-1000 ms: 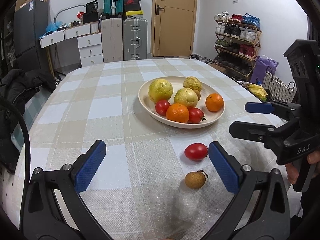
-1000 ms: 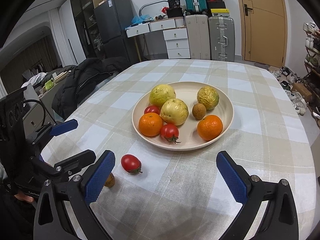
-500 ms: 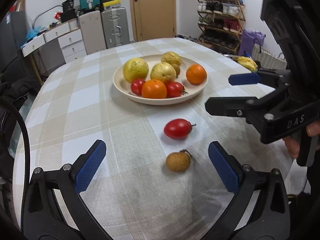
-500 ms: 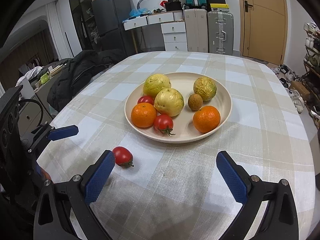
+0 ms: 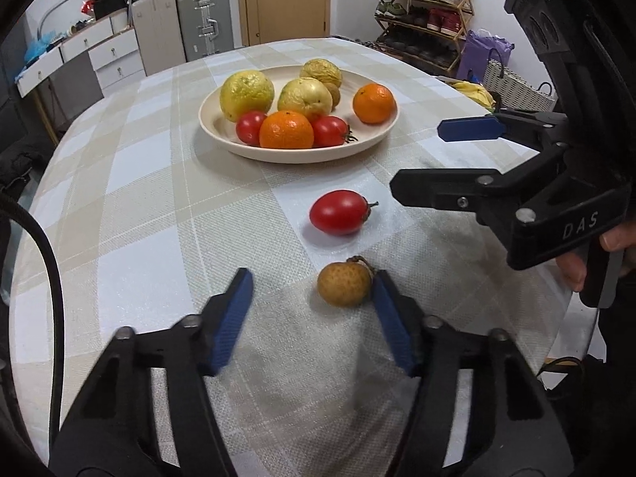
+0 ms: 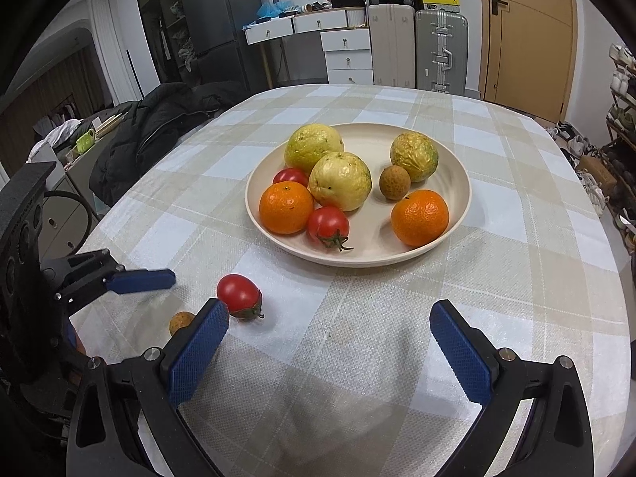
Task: Organize fruits
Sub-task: 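Close the left tool on the small brown fruit while the right tool grasps the tomato, then carry the brown fruit and tomato over the plate and open both tools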
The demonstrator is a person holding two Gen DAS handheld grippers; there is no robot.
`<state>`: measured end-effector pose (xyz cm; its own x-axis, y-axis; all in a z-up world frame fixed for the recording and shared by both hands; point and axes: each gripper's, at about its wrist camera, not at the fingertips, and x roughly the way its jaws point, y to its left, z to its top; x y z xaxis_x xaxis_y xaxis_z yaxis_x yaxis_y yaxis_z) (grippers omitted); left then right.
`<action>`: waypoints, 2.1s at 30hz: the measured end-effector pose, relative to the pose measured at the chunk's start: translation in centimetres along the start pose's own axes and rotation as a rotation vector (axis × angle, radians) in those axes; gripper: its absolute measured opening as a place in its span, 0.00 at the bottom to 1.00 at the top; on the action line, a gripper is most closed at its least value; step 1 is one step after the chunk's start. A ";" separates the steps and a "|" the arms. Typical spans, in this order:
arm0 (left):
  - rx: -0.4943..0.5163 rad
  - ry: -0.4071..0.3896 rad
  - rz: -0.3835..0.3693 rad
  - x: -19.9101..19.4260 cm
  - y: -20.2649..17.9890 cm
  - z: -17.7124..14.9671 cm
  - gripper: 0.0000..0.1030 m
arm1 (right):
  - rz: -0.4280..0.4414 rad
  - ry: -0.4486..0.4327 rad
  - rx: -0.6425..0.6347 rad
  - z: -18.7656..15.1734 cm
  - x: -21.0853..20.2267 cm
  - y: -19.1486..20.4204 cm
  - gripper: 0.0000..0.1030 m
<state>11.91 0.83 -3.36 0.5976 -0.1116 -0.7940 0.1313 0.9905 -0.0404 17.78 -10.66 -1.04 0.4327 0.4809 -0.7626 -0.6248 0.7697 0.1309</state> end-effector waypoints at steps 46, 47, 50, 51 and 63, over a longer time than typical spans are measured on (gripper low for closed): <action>-0.135 -0.118 0.029 -3.0 4.4 0.9 0.22 | 0.091 0.061 -0.139 -0.3 3.1 6.3 0.29; -0.134 -0.117 0.029 -3.0 4.3 0.9 0.22 | 0.090 0.060 -0.140 -0.3 3.1 6.3 0.29; -0.129 -0.114 0.030 -2.8 4.1 0.9 0.22 | 0.093 0.058 -0.140 -0.3 3.0 6.2 0.29; -0.126 -0.114 0.031 -2.8 4.0 0.9 0.22 | 0.093 0.054 -0.140 -0.3 2.8 6.1 0.29; -0.132 -0.172 0.031 -3.7 3.6 1.2 0.22 | 0.107 -0.024 -0.110 0.4 -0.3 4.3 0.29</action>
<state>11.15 4.75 0.13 0.7276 -0.0819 -0.6810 0.0132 0.9943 -0.1054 15.25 -7.29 0.03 0.3738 0.5688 -0.7327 -0.7352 0.6632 0.1398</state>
